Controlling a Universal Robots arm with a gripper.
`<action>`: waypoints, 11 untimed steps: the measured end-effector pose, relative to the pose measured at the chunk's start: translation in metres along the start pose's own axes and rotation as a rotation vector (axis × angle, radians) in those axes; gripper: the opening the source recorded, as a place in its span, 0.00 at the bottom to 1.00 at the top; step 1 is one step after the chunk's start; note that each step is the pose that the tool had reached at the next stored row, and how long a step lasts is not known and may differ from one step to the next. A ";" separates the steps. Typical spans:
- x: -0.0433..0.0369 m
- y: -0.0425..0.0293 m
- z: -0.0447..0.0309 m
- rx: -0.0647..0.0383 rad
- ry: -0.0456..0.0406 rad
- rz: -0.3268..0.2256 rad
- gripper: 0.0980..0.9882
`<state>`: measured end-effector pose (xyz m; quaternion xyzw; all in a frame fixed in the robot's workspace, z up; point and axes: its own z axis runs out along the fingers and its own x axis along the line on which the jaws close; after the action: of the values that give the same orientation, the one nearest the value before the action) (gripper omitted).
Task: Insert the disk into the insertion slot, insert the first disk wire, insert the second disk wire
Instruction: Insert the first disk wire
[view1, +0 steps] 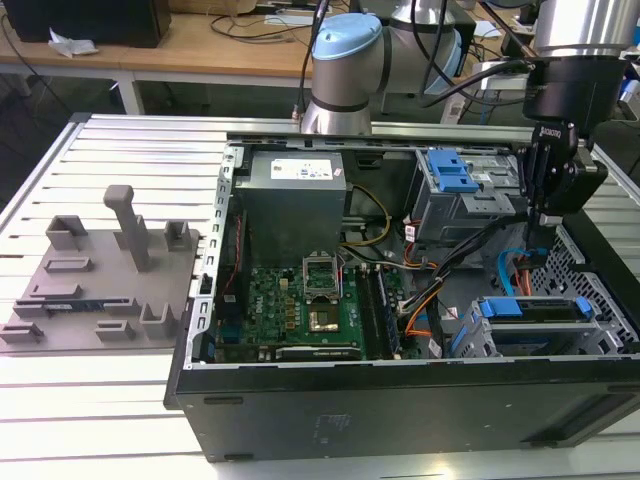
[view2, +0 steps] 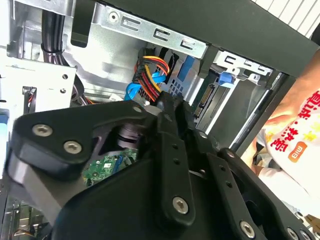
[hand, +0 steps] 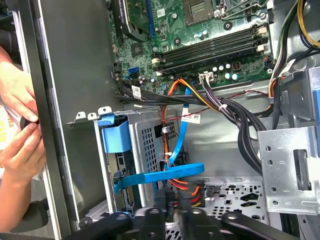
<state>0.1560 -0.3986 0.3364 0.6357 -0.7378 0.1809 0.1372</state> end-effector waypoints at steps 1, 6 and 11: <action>0.0000 0.0000 0.0000 0.000 0.0000 0.000 0.08; 0.0000 0.0000 0.0000 0.000 0.0002 0.000 0.08; 0.0044 -0.0009 -0.0061 -0.001 -0.0039 0.000 0.08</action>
<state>0.1560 -0.4000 0.3439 0.6360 -0.7381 0.1794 0.1360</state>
